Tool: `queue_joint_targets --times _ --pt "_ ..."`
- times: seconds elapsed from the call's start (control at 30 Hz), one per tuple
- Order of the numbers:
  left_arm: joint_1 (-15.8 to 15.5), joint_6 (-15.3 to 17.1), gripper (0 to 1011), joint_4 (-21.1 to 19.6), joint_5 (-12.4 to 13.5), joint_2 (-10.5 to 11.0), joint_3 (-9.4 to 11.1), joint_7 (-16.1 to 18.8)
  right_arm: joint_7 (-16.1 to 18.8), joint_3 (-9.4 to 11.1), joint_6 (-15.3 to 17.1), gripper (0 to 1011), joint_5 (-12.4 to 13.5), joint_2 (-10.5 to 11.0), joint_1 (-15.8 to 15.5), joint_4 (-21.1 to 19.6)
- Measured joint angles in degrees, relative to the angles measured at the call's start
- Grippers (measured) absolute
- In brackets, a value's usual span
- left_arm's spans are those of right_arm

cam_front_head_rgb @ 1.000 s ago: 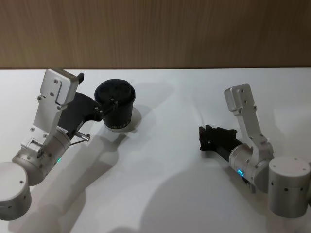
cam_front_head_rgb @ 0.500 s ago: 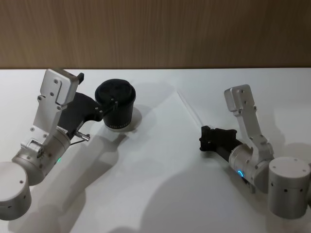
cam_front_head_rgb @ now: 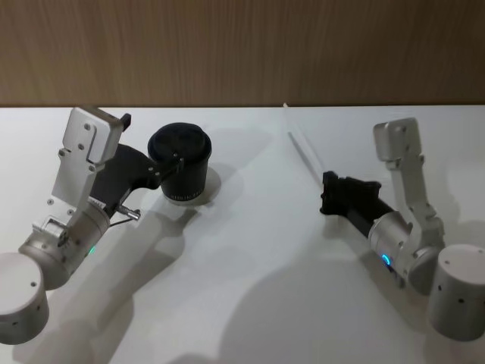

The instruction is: Pick up the straw with one hand, pass it to the other hand, and insert it into the cup.

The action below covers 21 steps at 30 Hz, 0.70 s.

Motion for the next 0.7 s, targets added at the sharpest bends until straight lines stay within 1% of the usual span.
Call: queue_joint_targets --times 0.03,0.17,0.2,0.33,0.37,0.53,0.63,0.7 --pt "0.00 0.00 1004 0.00 0.00 0.00 0.00 0.00 0.37 0.33 -1.22 0 0.22 -0.01 -0.04 -0.20" --pt "0.00 0.00 1003 0.00 0.00 0.00 0.00 0.00 1.53 0.96 -3.94 0 0.77 -0.01 -0.07 -0.57" --pt "0.00 0.00 1003 0.00 0.00 0.00 0.00 0.00 2.06 1.23 -5.03 0 1.03 0.03 -0.04 -0.72" --pt "0.00 0.00 1003 0.00 0.00 0.00 0.00 0.00 3.45 1.66 -7.45 0 1.77 0.18 0.15 -0.90" --pt "0.00 0.00 1003 0.00 0.00 0.00 0.00 0.00 4.36 1.85 -8.71 0 2.25 0.32 0.32 -0.96" --pt "0.00 0.00 1003 0.00 0.00 0.00 0.00 0.00 7.17 2.21 -12.16 0 3.76 0.75 1.01 -0.99" --pt "0.00 0.00 1003 0.00 0.00 0.00 0.00 0.00 9.61 2.28 -14.71 0 5.19 1.11 1.66 -0.79" --pt "0.00 0.00 1003 0.00 0.00 0.00 0.00 0.00 10.26 2.28 -15.20 0 5.45 1.17 1.79 -0.74"
